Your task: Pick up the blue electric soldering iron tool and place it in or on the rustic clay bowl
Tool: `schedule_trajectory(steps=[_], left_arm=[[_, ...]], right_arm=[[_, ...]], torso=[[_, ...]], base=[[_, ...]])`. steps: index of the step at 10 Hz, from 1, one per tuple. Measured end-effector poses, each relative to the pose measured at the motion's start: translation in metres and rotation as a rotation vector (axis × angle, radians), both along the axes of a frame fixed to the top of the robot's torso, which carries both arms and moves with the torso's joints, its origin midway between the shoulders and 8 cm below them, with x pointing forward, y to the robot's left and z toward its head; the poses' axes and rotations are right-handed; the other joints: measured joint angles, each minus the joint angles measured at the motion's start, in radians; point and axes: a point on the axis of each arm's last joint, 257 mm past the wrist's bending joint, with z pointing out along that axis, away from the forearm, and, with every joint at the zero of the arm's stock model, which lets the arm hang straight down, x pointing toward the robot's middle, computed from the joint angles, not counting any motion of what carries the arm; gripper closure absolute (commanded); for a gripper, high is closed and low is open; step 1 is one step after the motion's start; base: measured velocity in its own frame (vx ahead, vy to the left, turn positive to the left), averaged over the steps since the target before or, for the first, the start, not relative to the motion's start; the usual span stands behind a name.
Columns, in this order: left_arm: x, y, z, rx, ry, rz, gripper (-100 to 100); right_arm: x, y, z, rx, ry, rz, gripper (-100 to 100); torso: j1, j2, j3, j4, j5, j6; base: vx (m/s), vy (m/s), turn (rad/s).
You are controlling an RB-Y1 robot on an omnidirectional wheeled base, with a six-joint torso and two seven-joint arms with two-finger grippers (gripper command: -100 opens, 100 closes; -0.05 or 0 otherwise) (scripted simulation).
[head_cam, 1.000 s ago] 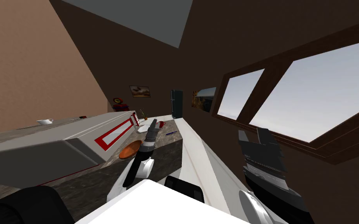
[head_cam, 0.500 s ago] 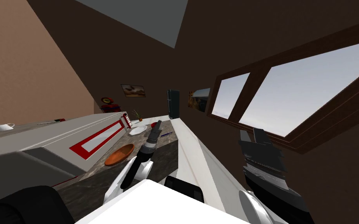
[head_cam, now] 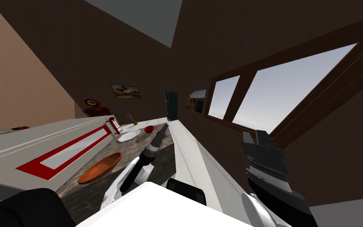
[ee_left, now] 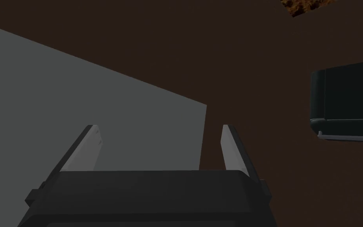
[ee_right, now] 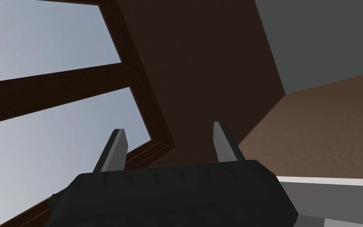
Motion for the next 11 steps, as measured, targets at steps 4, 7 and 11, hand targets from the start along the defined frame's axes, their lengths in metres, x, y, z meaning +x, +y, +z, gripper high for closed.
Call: schedule_trajectory(steps=[4, 7, 11], left_arm=[[-0.005, -0.025, -0.013, 0.114, 0.019, -0.077, -100], [-0.010, -0.039, -0.024, 0.195, 0.033, -0.128, -100], [-0.017, -0.055, -0.048, 0.305, 0.061, -0.190, -100]], right_arm=[[0.000, 0.000, 0.000, 0.000, 0.000, 0.000, 0], [0.000, 0.000, 0.000, 0.000, 0.000, 0.000, 0], [0.000, 0.000, 0.000, 0.000, 0.000, 0.000, 0]], torso=[[-0.001, -0.001, -0.001, 0.000, 0.000, 0.000], [0.000, 0.000, 0.000, 0.000, 0.000, -0.001], [0.001, 0.001, 0.000, 0.000, 0.000, -0.001]], base=[[0.073, -0.075, -0.134], [0.074, -0.076, -0.118], [0.068, -0.050, -0.114]])
